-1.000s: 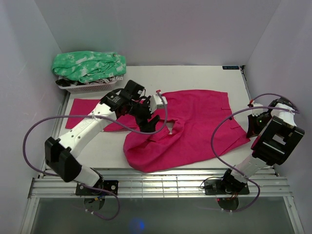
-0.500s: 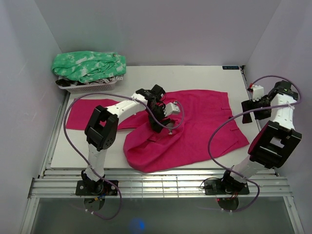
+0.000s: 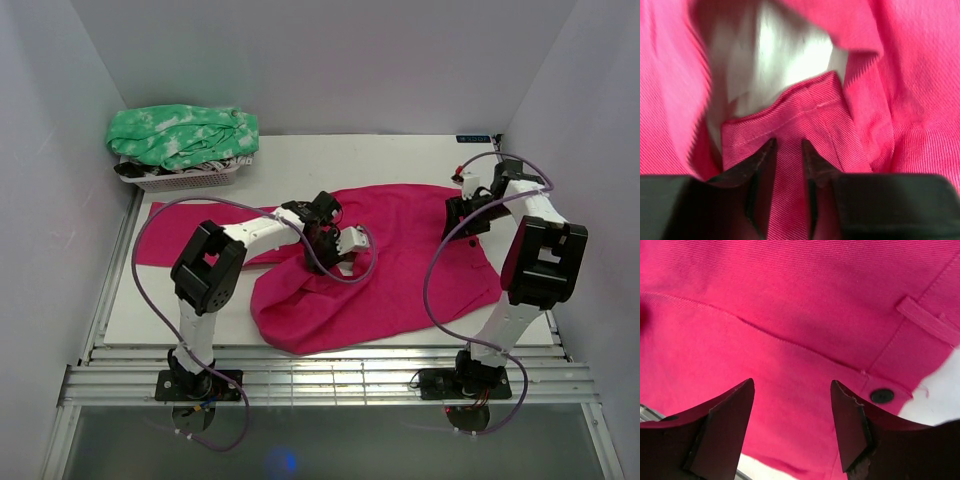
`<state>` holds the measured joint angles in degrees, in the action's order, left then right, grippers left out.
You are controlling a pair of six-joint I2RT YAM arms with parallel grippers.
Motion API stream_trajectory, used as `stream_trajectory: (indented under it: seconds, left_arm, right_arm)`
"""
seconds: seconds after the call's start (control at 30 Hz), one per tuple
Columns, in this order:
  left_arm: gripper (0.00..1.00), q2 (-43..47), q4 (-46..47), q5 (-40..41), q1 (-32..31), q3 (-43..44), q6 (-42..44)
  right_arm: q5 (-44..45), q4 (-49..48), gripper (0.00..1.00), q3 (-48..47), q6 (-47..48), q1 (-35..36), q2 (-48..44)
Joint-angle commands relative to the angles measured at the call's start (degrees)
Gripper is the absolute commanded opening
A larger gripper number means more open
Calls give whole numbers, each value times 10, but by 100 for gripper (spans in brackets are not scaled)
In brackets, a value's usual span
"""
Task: Fold and stack the trousers
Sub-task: Flatten the trousers out
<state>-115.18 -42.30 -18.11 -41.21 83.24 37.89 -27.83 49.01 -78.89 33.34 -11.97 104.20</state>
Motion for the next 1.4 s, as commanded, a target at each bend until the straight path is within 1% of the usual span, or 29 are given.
stream_trajectory:
  seconds: [0.0,0.03,0.1,0.13,0.17,0.23,0.33,0.43,0.47,0.5,0.53,0.57,0.6,0.63,0.67,0.77,0.83,0.9,0.93,1.03,1.07,1.1,1.13,1.17,1.23,1.27,1.3,1.33,1.37]
  left_arm:
    - [35,42,-11,23,-1,-53,-9]
    - [28,49,-10,32,-1,-60,-12]
    - [18,69,-11,37,2,-71,-30]
    - [8,77,-11,38,5,-77,-39]
    - [1,99,-13,37,7,-77,-48]
    - [0,129,-17,40,11,-82,-83]
    - [0,195,-33,41,39,-81,-133]
    - [0,236,-75,46,106,-72,-173]
    - [0,245,-84,43,146,-77,-174]
    - [0,256,-89,42,162,-84,-167]
    - [0,283,-99,34,170,-95,-147]
    - [0,301,-101,25,172,-123,-96]
    - [5,318,-97,15,172,-133,-78]
    - [4,339,-103,-12,172,-138,-62]
    - [0,343,-107,-17,172,-140,-49]
    - [0,339,-112,12,186,-130,-59]
    - [0,349,-79,42,212,-141,-94]
    - [0,370,-65,85,270,-144,-129]
    - [0,381,-52,97,322,-144,-138]
    - [0,434,-42,63,430,-142,-139]
    - [0,444,-40,52,505,-142,-133]
    - [0,458,-37,37,541,-142,-128]
    - [0,464,-26,27,610,-143,-117]
    - [0,464,-23,22,636,-149,-114]
    - [0,460,-6,66,676,-160,-117]
    - [0,456,-3,86,706,-176,-125]
    - [0,450,-2,99,724,-182,-127]
    - [0,440,-4,104,760,-189,-128]
    - [0,435,-3,108,772,-195,-131]
  right_arm:
    - [-7,-48,66,5,-41,12,30]
    - [2,-53,63,7,-45,14,37]
    - [30,-68,62,12,-50,15,50]
    - [43,-73,61,15,-55,15,53]
    - [63,-78,61,18,-57,14,55]
    - [77,-84,60,27,-59,13,55]
    - [103,-92,59,32,-64,12,50]
    - [119,-92,58,29,-67,11,52]
    - [122,-92,58,29,-67,11,51]
    - [121,-92,58,28,-67,11,52]
    - [118,-87,58,23,-67,11,52]
    - [115,-85,58,21,-65,11,54]
    - [115,-81,55,17,-64,11,55]
    - [115,-78,52,15,-64,11,55]
    - [117,-75,50,9,-63,11,56]
    - [121,-68,49,1,-62,10,54]
    - [125,-65,49,-3,-61,10,54]
    - [140,-66,49,-6,-63,9,54]
    - [146,-68,49,-7,-64,9,55]
    - [162,-68,50,-17,-71,4,64]
    - [169,-68,50,-21,-75,0,72]
    - [172,-68,50,-24,-78,-1,75]
    - [176,-68,49,-30,-80,-2,79]
    - [181,-69,49,-33,-86,-6,85]
    - [189,-69,50,-38,-93,-9,90]
    - [197,-72,49,-40,-94,-11,93]
    - [202,-74,49,-39,-100,-12,94]
    - [206,-75,49,-40,-102,-13,95]
    - [211,-80,49,-40,-103,-16,95]
